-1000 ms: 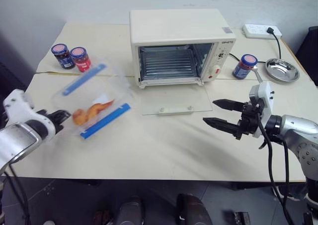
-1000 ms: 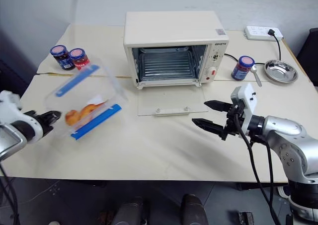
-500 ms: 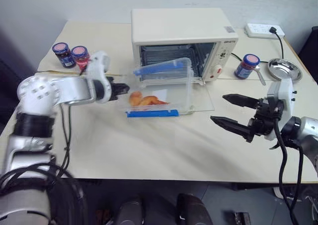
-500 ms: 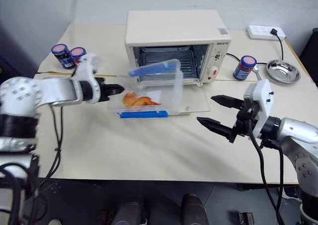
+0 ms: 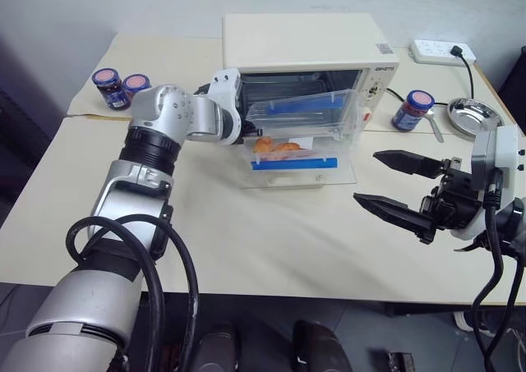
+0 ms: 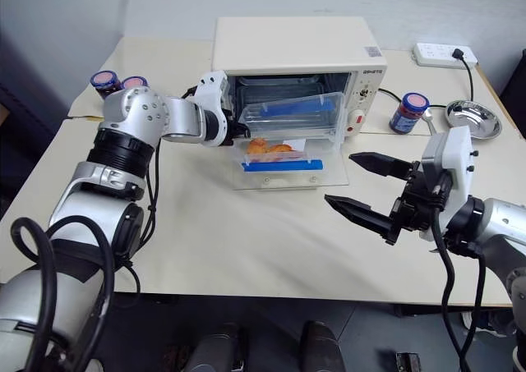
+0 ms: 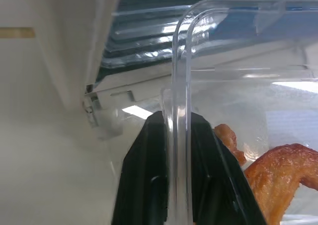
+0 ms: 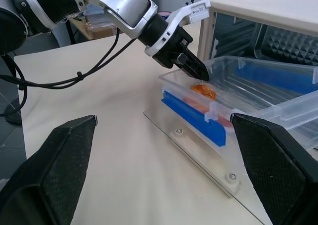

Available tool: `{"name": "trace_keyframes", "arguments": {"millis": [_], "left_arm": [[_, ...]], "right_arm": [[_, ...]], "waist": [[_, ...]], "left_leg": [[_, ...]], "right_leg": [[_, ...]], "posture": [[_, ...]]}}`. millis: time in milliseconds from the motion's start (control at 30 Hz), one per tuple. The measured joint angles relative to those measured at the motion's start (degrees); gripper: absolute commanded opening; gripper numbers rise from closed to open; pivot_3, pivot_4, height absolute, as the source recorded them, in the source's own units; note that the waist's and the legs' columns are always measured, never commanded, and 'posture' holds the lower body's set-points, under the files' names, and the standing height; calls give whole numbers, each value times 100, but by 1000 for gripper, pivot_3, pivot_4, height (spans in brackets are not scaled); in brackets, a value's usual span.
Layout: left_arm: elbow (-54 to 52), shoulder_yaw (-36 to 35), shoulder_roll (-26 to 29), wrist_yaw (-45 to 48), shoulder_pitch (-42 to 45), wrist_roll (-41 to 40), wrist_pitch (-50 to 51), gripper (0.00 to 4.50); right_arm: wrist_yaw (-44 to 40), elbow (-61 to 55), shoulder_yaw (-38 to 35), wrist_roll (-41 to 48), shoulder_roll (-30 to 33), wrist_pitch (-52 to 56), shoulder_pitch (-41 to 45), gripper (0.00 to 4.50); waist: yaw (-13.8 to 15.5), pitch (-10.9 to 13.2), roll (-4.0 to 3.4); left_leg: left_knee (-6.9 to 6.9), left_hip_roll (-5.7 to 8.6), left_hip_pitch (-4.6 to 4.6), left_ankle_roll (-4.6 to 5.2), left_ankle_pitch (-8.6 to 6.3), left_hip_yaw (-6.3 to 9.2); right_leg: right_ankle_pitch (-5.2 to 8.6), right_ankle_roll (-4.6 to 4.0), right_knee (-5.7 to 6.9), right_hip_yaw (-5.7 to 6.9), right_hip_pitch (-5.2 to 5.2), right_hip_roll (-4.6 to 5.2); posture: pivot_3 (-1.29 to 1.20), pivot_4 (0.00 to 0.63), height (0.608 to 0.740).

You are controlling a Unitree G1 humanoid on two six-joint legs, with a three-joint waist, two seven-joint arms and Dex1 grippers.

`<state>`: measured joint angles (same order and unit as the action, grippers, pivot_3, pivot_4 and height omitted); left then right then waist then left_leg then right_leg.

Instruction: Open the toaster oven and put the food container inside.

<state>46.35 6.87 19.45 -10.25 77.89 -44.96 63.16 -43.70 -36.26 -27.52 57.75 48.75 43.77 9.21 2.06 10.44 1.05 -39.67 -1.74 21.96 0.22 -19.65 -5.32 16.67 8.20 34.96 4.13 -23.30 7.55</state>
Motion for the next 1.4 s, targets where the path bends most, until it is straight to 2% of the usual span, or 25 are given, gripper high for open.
{"name": "trace_keyframes", "arguments": {"millis": [167, 233, 333, 667, 833, 933, 1033, 1200, 1267, 1367, 1400], "left_arm": [[130, -433, -181, 260, 57, 568, 137, 2732], [-17, -505, -169, 355, 50, 683, 303, 2732], [-773, -601, -25, 601, 4, 749, 634, 2732], [-3586, -1796, 771, 1278, -632, 453, 1855, 2732], [-4610, -2414, 1322, 2407, -1483, -248, 2043, 1618], [-5300, -2204, 1828, 3730, -2409, -704, 1834, 745], [-5573, -1901, 2014, 4424, -2818, -834, 1651, 55], [-5772, -1323, 2212, 5327, -3107, -669, 889, 0], [-5637, -981, 2137, 5488, -3094, -308, 448, 0], [-4987, 204, 1543, 5598, -3076, 582, -359, 0], [-4848, 395, 1476, 5628, -3100, 731, -471, 0]], "right_arm": [[64, 12, 67, -67, 0, -19, -2, 4500], [62, 41, 119, -100, 0, -27, -2, 4500], [57, 85, 273, -171, 0, -71, 5, 4500], [2, 302, 634, -446, -1, -226, 94, 4500], [-132, 426, 798, -595, -1, -275, 164, 4500], [-257, 596, 991, -676, -1, -286, 285, 3898], [-354, 697, 1110, -718, -1, -325, 383, 3083], [-542, 834, 1233, -764, -1, -366, 520, 1596], [-650, 1137, 1572, -1046, -69, -486, 822, 919], [-831, 1833, 2417, -1708, -436, -828, 1497, 919], [-864, 1933, 2555, -1828, -472, -902, 1545, 919]], "waist": [[18, 1, 1], [22, 2, 3], [12, 6, 8], [-80, 6, 7], [-77, 6, 7], [-81, 6, 7], [-51, 6, 7], [-61, 6, 7], [-69, 5, 6], [-65, 2, 1], [-62, 2, 1]], "left_leg": [[-8, 0, 15, 1, 1, 5], [-8, 0, 27, 1, 1, 4], [-7, 0, 38, 0, 1, 4], [-5, -4, 31, -2, 0, 5], [-7, -4, 28, -4, -1, 5], [-7, -4, 27, -4, -1, 5], [-19, -3, 29, -4, -1, 11], [-25, -3, 28, -1, -3, 10], [-25, -2, 15, 1, -4, 6], [-32, -1, 22, 6, -4, 2], [-31, -2, 35, 6, -4, 3]], "right_leg": [[-4, 0, 8, 0, -12, 1], [-5, 0, 8, 1, -24, 1], [-5, 0, 12, 2, -37, 1], [-5, 0, 18, 1, -36, 1], [-5, 0, 21, -1, -34, 2], [-4, -2, 22, -3, -34, 2], [-4, -2, 23, 1, -30, 2], [-5, -3, 23, 0, -24, 2], [-5, -3, 23, -1, -12, 2], [-6, -2, 21, -5, -15, 0], [-6, -2, 24, -5, -30, 0]], "posture": [[0, 150, 740], [0, 150, 740], [0, 150, 740], [0, 150, 740], [0, 150, 740], [0, 150, 740], [0, 150, 740], [0, 150, 740], [0, 150, 740], [0, 150, 740], [0, 150, 740]]}}
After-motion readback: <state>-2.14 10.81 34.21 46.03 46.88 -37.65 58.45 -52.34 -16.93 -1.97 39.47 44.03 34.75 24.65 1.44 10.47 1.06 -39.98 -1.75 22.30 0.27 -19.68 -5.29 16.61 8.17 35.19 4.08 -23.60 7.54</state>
